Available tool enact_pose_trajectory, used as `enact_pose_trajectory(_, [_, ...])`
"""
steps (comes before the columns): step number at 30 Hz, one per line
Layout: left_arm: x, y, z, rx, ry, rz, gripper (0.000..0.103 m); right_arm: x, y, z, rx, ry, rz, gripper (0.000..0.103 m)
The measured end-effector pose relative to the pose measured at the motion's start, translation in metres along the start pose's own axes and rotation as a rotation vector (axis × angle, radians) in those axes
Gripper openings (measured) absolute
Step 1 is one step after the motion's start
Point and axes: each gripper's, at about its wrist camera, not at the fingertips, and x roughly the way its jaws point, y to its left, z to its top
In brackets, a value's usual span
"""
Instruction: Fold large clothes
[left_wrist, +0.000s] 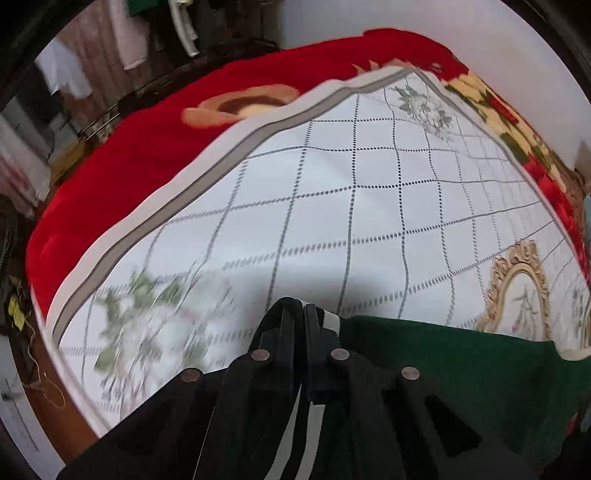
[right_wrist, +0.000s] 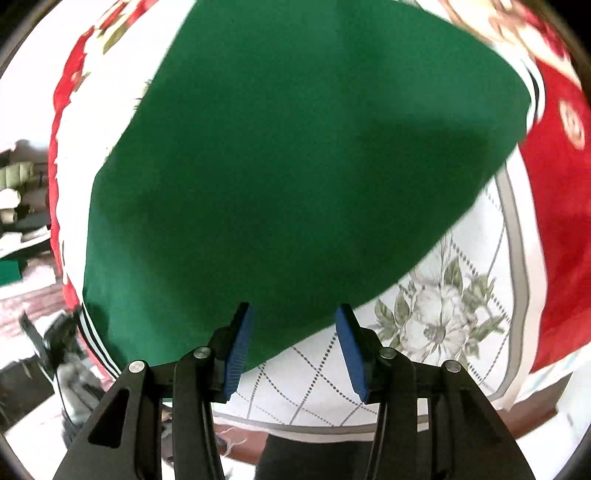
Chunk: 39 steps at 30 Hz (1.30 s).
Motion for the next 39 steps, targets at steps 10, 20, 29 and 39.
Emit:
enact_pose_trajectory(10, [-0.029,-0.004,0.001,-0.002,0.0,0.022,0.013,-0.027,0.068,0.051,-0.127,-0.092,-0.01,0.049])
enact_pose_trajectory(20, [-0.062,0.038,-0.031,-0.102,-0.045,0.108,0.103,0.085,0.161,0.151,-0.277,-0.022,-0.122,0.05])
enact_pose_trajectory(29, [-0.084,0.087,-0.167,-0.501,0.172,-0.096,0.103,0.06,0.157,0.144,-0.309,0.009,-0.024,0.051])
enact_pose_trajectory(39, [-0.023,0.054,-0.176,-0.685,0.13,-0.202,0.085,0.041,0.07,0.082,-0.205,0.11,0.096,0.051])
